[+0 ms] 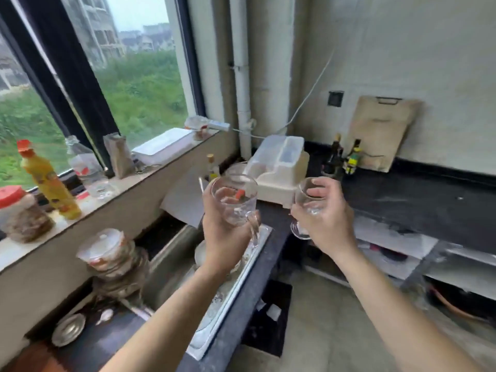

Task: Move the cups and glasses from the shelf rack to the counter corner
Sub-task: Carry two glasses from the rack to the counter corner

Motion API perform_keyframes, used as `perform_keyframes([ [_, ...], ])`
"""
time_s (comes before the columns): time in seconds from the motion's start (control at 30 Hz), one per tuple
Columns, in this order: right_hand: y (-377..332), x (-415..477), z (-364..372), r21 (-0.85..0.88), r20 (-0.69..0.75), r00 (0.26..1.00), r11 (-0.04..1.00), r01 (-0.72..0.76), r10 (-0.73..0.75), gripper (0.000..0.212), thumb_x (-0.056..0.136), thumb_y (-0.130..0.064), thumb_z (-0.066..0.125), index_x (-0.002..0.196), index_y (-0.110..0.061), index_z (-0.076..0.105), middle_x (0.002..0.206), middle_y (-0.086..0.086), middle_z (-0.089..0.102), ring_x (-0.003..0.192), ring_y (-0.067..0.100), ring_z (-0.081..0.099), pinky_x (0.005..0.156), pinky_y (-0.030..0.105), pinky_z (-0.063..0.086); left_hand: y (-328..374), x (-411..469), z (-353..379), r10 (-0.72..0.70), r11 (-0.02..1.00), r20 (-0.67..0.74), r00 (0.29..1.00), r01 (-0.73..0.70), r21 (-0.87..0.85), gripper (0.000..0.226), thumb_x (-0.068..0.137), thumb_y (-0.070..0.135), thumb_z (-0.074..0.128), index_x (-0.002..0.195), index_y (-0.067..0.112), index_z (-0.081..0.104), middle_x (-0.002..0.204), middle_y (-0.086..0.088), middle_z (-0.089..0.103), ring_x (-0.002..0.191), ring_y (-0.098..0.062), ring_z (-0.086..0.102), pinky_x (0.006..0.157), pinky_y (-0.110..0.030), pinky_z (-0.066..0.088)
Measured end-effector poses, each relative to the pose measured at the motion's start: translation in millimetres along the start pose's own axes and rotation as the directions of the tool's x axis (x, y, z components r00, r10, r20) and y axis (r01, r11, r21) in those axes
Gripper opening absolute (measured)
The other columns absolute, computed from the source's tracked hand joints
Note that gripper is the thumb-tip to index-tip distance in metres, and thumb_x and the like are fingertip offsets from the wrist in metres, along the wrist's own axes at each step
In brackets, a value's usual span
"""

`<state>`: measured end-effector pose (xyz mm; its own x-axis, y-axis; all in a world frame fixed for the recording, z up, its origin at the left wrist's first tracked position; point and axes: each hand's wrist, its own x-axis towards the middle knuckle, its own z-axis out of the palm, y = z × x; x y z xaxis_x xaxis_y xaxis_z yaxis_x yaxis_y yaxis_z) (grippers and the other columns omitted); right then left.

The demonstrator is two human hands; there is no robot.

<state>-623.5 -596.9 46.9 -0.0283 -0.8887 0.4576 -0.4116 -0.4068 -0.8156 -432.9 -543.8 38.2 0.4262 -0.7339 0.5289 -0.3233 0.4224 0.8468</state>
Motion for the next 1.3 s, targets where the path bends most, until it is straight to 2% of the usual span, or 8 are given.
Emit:
perform_keyframes([
  [0.1,34.6,1.1,-68.8,0.002,-0.109,0.988,0.994,-0.113,0.113,0.056,0.064,-0.046,0.075,0.114,-0.042,0.05,0.104,-0.017,0.067,0.084,-0.002,0.067,0.073,0.025,0.051,7.9,-15.6,70.0,-0.058,0.99,0.132,0.99,0.074,-0.117,0.074,0.066,0.016,0.084,0.13,0.029,0.048,0.112,0.005,0.064,0.1,-0.015,0.068,0.08,-0.028,0.055],
  [0.23,82.0,10.4,-158.1,0.027,-0.257,0.947,0.98,-0.195,0.195,0.054,0.065,-0.042,0.076,0.113,-0.045,0.051,0.104,-0.017,0.067,0.083,-0.002,0.068,0.073,0.022,0.05,21.7,-36.8,169.6,-0.029,0.993,0.308,0.951,0.063,-0.102,0.076,0.062,0.018,0.086,0.118,0.052,0.048,0.11,0.023,0.063,0.101,-0.005,0.066,0.08,-0.021,0.052],
  [0.3,109.8,16.8,-204.9,0.045,-0.308,0.926,0.976,-0.215,0.218,0.055,0.063,-0.04,0.074,0.113,-0.043,0.052,0.102,-0.016,0.067,0.082,-0.006,0.066,0.067,0.011,0.045,30.5,-48.8,225.9,-0.025,0.991,0.371,0.928,0.07,-0.11,0.077,0.062,0.018,0.085,0.128,0.038,0.049,0.115,0.014,0.062,0.106,-0.01,0.064,0.082,-0.023,0.053],
  [0.37,137.9,24.8,-254.1,0.04,-0.341,0.907,0.968,-0.248,0.246,0.055,0.061,-0.04,0.073,0.112,-0.043,0.053,0.102,-0.016,0.067,0.084,-0.01,0.065,0.066,0.011,0.044,39.7,-59.8,284.8,-0.031,0.988,0.415,0.909,0.091,-0.126,0.08,0.063,0.018,0.086,0.132,0.029,0.047,0.116,0.007,0.062,0.106,-0.012,0.064,0.085,-0.03,0.055],
  [0.5,186.9,37.9,-346.5,0.03,-0.376,0.88,0.953,-0.302,0.291,0.056,0.061,-0.035,0.074,0.114,-0.04,0.056,0.104,-0.016,0.066,0.085,-0.006,0.066,0.072,0.016,0.046,62.2,-81.3,386.0,-0.001,0.982,0.499,0.866,0.094,-0.162,0.083,0.064,0.018,0.087,0.133,0.031,0.043,0.114,0.013,0.06,0.104,-0.007,0.063,0.083,-0.018,0.052],
  [0.67,243.0,53.0,-450.1,-0.016,-0.461,0.83,0.932,-0.362,0.314,0.055,0.068,-0.021,0.081,0.114,-0.039,0.057,0.108,-0.015,0.065,0.09,-0.001,0.065,0.069,0.002,0.04,88.6,-101.1,498.8,0.001,0.978,0.589,0.808,0.123,-0.17,0.082,0.067,0.009,0.089,0.128,0.04,0.042,0.116,0.006,0.06,0.101,0.001,0.061,0.079,-0.011,0.049],
  [0.97,352.1,90.9,-542.5,-0.062,-0.528,0.755,0.868,-0.492,0.39,0.053,0.07,-0.037,0.081,0.115,-0.047,0.054,0.111,-0.019,0.065,0.095,-0.002,0.066,0.075,0.021,0.046,66.4,-97.3,668.0,-0.035,0.97,0.672,0.74,0.186,-0.155,0.08,0.063,0.017,0.084,0.129,0.034,0.043,0.114,0.009,0.06,0.096,0.0,0.064,0.078,-0.016,0.052],
  [1.3,483.8,236.9,-636.6,-0.095,-0.62,0.663,0.799,-0.594,0.42,0.051,0.069,-0.034,0.081,0.107,-0.052,0.054,0.11,-0.024,0.064,0.091,-0.006,0.064,0.068,0.015,0.045,11.7,-40.5,903.9,-0.031,0.935,0.772,0.635,0.291,-0.202,0.08,0.072,0.001,0.083,0.119,0.051,0.041,0.122,0.004,0.055,0.101,0.003,0.061,0.071,-0.008,0.051],
])
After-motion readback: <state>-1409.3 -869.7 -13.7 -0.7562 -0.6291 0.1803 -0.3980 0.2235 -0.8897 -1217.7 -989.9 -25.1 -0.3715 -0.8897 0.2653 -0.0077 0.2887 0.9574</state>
